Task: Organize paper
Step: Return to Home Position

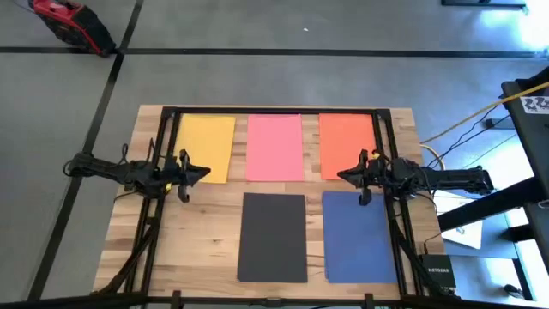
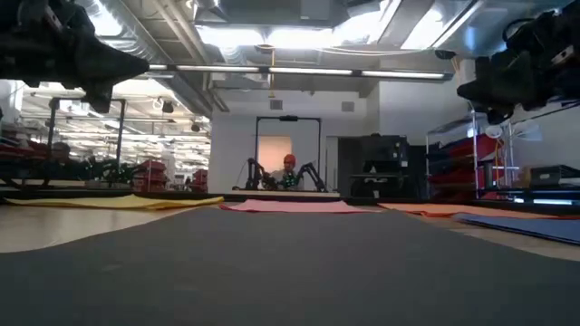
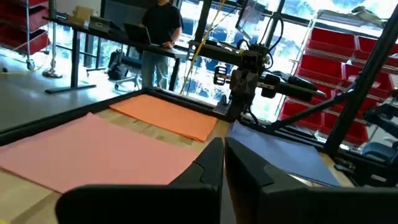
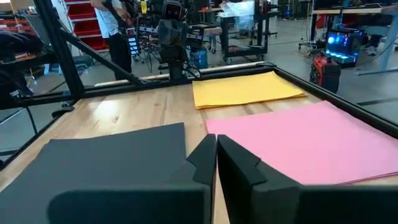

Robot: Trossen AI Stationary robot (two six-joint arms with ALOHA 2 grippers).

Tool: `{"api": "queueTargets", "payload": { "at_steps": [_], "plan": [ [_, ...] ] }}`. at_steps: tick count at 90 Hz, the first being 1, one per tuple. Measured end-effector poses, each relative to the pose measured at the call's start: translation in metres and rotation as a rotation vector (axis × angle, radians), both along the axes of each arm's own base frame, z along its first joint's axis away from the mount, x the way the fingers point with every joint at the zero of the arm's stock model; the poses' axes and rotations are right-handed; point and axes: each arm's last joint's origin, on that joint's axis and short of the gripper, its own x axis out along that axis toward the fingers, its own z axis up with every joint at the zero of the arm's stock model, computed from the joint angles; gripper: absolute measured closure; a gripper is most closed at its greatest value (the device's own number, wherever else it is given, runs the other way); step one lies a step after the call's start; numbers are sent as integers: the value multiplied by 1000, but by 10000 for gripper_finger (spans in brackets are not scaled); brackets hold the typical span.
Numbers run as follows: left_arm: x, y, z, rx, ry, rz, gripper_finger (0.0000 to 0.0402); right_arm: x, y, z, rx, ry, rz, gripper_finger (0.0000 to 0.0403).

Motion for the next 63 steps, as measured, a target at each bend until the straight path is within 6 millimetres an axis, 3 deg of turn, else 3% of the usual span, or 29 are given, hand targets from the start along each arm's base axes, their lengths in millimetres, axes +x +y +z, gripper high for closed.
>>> {"api": "queueTargets", "payload": {
  "at_steps": [63],
  "plan": [
    [-1,24,0,-1,-5,248,402,-3,-2,3,6,-127,-17,400]
  ]
}}
